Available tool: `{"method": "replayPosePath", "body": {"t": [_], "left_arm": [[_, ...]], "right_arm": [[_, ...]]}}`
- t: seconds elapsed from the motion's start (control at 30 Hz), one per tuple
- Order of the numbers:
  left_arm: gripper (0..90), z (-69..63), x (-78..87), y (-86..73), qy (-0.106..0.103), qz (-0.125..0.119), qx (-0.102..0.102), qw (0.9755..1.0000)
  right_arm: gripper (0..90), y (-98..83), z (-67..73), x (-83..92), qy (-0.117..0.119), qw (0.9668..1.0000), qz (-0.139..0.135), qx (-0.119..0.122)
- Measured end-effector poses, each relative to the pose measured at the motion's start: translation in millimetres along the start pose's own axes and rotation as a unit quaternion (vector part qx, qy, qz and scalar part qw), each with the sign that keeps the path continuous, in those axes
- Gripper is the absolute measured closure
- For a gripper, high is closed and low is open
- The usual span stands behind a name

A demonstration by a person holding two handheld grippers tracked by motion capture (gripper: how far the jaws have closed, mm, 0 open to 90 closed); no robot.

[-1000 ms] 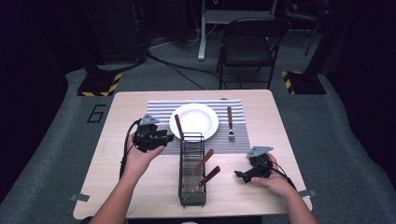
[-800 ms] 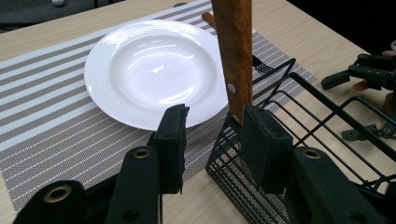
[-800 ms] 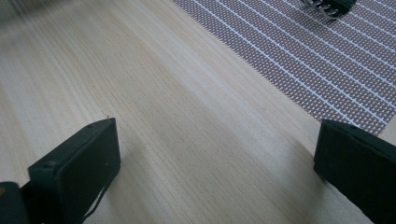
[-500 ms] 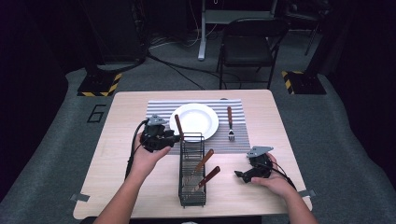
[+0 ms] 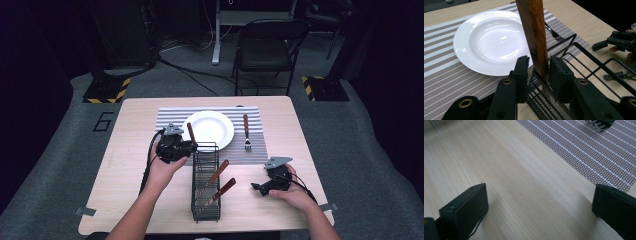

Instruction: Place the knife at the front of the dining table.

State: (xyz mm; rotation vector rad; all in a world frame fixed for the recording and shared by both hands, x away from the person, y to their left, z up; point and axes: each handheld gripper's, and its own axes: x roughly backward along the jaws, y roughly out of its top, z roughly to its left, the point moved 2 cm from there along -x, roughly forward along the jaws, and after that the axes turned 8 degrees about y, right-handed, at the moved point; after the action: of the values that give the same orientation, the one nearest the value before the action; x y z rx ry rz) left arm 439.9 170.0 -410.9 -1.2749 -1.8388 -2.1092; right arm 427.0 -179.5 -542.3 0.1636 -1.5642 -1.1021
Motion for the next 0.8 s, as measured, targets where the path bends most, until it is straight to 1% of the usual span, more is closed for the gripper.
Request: {"method": "replayPosePath", "body": {"t": [0.3,0.5,0.53,0.6,0.67,0.8], "left_arm": [[71.0,-2.0,-2.7,0.9,0.0,-0.004,0.001,1.0],[71.7,-2.3,-1.9,0.6,0.0,-0.006,-0.001,1.0],[71.7,-2.8,-1.5,0.1,0.0,-0.008,0.002,1.0],[71.9,-3.3,-0.3,-0.3,0.001,-0.009,-0.001,1.0],[71.9,-4.2,0.2,-0.7,0.002,-0.012,-0.001,0.9999],[71.8,-8.9,3.1,-1.9,0.013,-0.014,-0.009,0.9998]], "right_arm": [[0.0,0.0,0.0,0.0,0.0,1.0,0.0,0.0],[0.0,0.0,0.0,0.0,0.0,1.0,0.0,0.0],[0.0,0.0,0.0,0.0,0.0,1.0,0.0,0.0],[0.0,0.0,0.0,0.0,0.0,1.0,0.0,0.0],[0.0,0.0,0.0,0.0,0.0,1.0,0.0,0.0],[0.0,0.0,0.0,0.0,0.0,1.0,0.0,0.0]]}}
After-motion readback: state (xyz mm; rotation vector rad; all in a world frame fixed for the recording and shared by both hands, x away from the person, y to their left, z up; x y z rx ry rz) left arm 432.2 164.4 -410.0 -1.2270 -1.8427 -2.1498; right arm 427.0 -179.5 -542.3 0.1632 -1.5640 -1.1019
